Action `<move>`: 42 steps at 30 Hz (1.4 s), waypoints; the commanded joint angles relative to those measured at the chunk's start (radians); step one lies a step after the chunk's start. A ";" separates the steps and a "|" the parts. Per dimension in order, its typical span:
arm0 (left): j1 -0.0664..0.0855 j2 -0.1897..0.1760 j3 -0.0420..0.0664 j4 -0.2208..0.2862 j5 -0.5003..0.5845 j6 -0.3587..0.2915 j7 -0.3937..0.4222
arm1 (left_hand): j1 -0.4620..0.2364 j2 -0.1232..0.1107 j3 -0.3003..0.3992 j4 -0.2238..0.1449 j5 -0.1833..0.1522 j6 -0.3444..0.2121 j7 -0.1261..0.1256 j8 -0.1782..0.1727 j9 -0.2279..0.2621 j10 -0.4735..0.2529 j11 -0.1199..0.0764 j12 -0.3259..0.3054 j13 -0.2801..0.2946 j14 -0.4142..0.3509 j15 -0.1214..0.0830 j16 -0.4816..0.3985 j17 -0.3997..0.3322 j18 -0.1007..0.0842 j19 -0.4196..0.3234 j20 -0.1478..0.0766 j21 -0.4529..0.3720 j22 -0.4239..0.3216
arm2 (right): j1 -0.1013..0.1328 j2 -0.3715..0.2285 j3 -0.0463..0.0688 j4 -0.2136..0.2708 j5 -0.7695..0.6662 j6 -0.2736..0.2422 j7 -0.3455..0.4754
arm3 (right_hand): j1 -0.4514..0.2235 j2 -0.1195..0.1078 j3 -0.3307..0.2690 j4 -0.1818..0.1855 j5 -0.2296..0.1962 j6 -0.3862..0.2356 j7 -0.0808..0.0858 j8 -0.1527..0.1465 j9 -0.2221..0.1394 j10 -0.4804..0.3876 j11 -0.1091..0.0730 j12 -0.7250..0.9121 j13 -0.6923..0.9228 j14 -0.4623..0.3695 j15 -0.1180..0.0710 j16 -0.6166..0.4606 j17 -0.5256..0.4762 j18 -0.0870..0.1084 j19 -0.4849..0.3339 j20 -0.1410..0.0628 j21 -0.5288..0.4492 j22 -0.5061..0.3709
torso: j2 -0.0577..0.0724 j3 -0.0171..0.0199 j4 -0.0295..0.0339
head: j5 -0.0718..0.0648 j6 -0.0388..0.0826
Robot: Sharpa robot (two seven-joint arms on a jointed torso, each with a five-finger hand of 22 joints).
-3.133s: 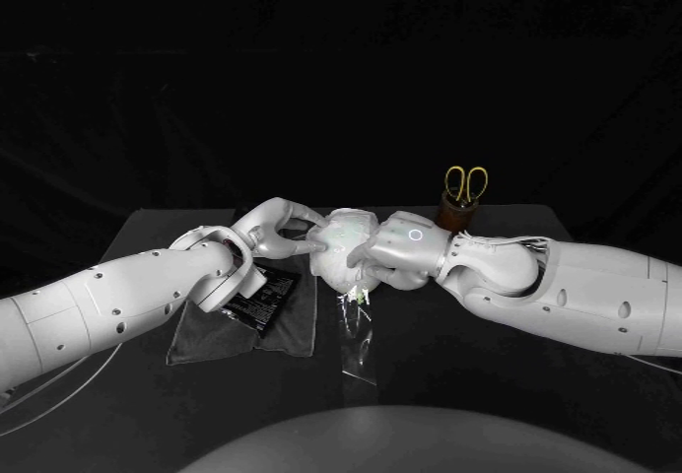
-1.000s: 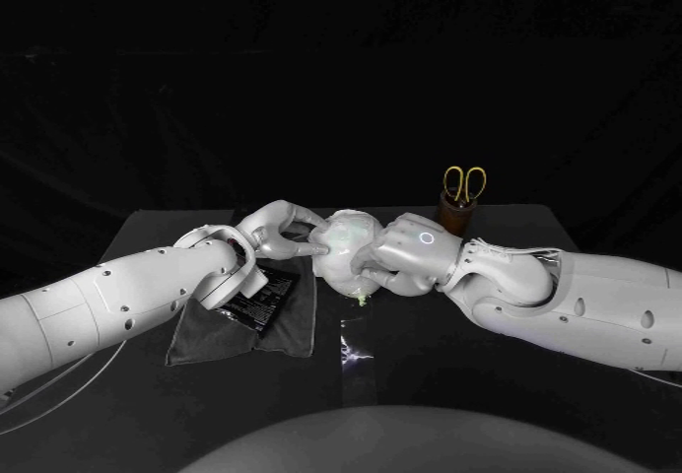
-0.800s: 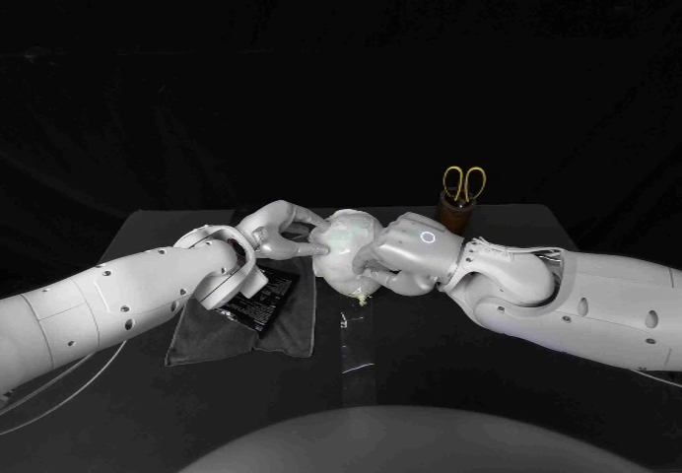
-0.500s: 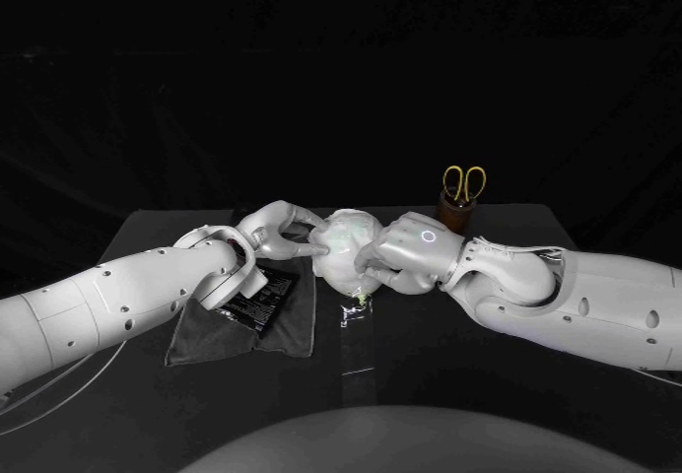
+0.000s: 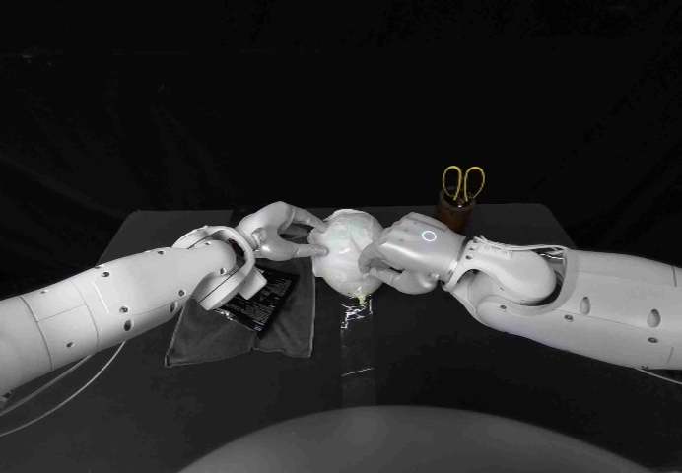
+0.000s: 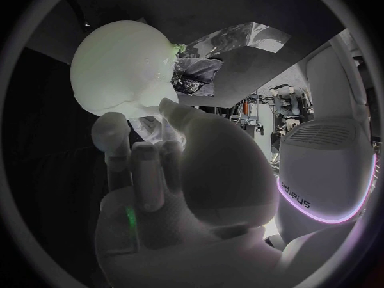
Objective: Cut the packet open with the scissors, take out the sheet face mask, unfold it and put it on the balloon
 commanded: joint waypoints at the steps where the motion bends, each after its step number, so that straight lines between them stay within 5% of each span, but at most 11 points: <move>1: 0.001 0.003 0.001 0.001 -0.006 0.015 -0.004 | -0.003 0.008 -0.005 -0.002 0.002 -0.007 0.028 -0.004 -0.002 -0.008 -0.001 -0.005 -0.001 -0.008 -0.001 -0.004 -0.001 -0.012 0.002 0.002 0.000 -0.001 | 0.000 -0.003 0.000 -0.001 -0.006 0.055 -0.010 | 0.000 -0.008 0.007 0.001 -0.003 -0.008 -0.001 0.007 0.003 0.048 -0.002 -0.004 0.207 0.105 -0.002 0.004 0.263 0.001 -0.008 0.000 -0.002 0.001 | 0.000 -0.0002 -0.0009 | -0.003 0.000; 20: 0.001 0.008 0.001 0.000 -0.008 0.014 -0.007 | -0.003 0.008 -0.005 -0.002 0.002 -0.007 0.028 -0.004 -0.002 -0.008 -0.001 -0.005 -0.001 -0.008 -0.001 -0.004 -0.001 -0.012 0.002 0.002 0.000 -0.001 | -0.002 -0.017 0.000 -0.007 0.028 0.090 -0.016 | -0.001 -0.041 -0.001 -0.003 -0.003 -0.057 0.011 -0.005 0.005 0.032 0.007 -0.022 0.195 0.105 0.006 0.004 0.263 0.006 -0.029 0.005 -0.038 -0.011 | 0.001 0.0003 -0.0001 | -0.011 0.000; 42: 0.001 0.020 0.001 -0.016 -0.013 0.028 -0.025 | -0.001 0.008 -0.008 -0.002 0.002 -0.014 0.029 -0.007 -0.003 -0.018 -0.001 -0.005 -0.002 -0.010 -0.003 -0.007 -0.001 -0.012 0.001 0.001 0.000 -0.003 | -0.005 -0.074 -0.001 0.028 0.044 0.065 -0.036 | 0.013 -0.047 0.007 -0.008 -0.003 -0.076 0.018 -0.021 -0.003 0.019 0.011 -0.036 0.185 0.105 0.010 0.004 0.263 0.009 -0.039 0.009 -0.055 -0.015 | 0.000 0.0003 -0.0003 | -0.021 0.000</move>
